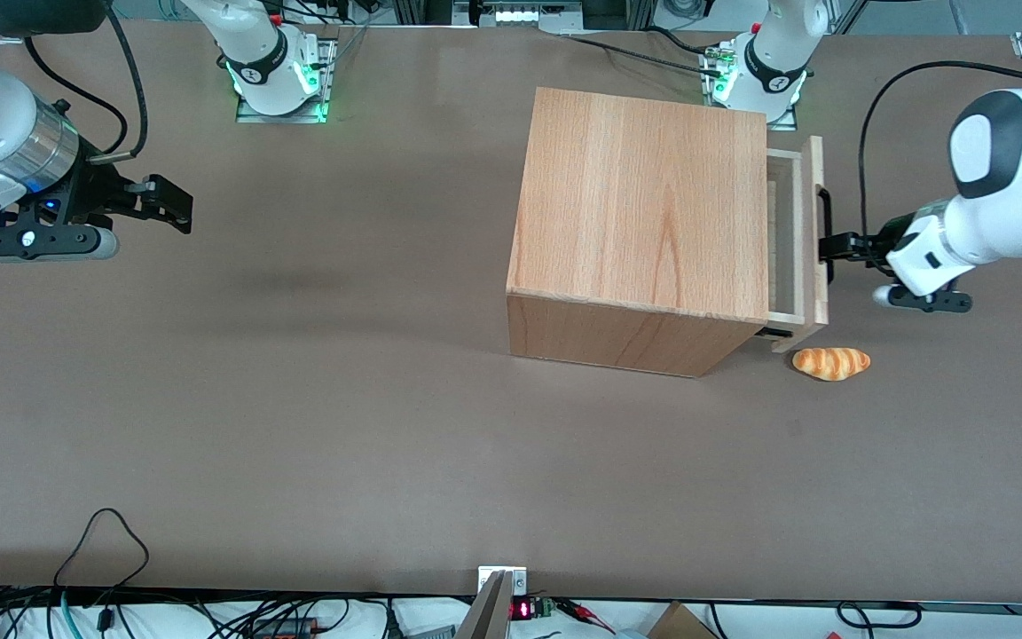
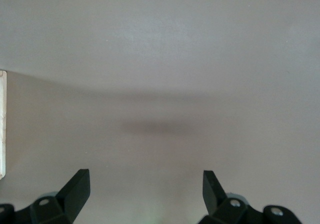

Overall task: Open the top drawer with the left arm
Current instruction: 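Pull the handle with the left gripper, sliding the drawer out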

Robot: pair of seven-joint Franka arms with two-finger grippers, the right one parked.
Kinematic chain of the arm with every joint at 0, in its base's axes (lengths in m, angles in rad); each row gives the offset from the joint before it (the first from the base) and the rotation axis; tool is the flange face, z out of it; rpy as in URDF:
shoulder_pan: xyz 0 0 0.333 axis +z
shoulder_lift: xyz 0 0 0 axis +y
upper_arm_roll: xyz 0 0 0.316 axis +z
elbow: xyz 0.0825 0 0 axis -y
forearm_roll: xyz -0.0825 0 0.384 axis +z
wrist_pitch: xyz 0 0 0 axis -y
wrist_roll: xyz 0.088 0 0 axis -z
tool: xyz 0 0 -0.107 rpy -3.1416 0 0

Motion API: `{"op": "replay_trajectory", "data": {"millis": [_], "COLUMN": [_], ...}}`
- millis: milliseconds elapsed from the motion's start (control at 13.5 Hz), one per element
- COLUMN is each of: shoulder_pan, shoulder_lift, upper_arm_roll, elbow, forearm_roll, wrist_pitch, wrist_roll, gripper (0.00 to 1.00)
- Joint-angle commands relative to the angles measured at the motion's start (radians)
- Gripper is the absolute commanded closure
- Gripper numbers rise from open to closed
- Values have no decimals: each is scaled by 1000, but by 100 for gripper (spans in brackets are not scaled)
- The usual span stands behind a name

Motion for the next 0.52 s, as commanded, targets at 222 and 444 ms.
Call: {"op": "replay_trajectory", "data": {"millis": [222,444], "shoulder_pan": [87,124], "shoulder_lift": [72,89], "upper_arm_roll": [-5,-7], "elbow": [65,84], "forearm_roll": [61,73], "wrist_pitch": [11,11], "wrist_roll": [8,20], "gripper": [0,0]}}
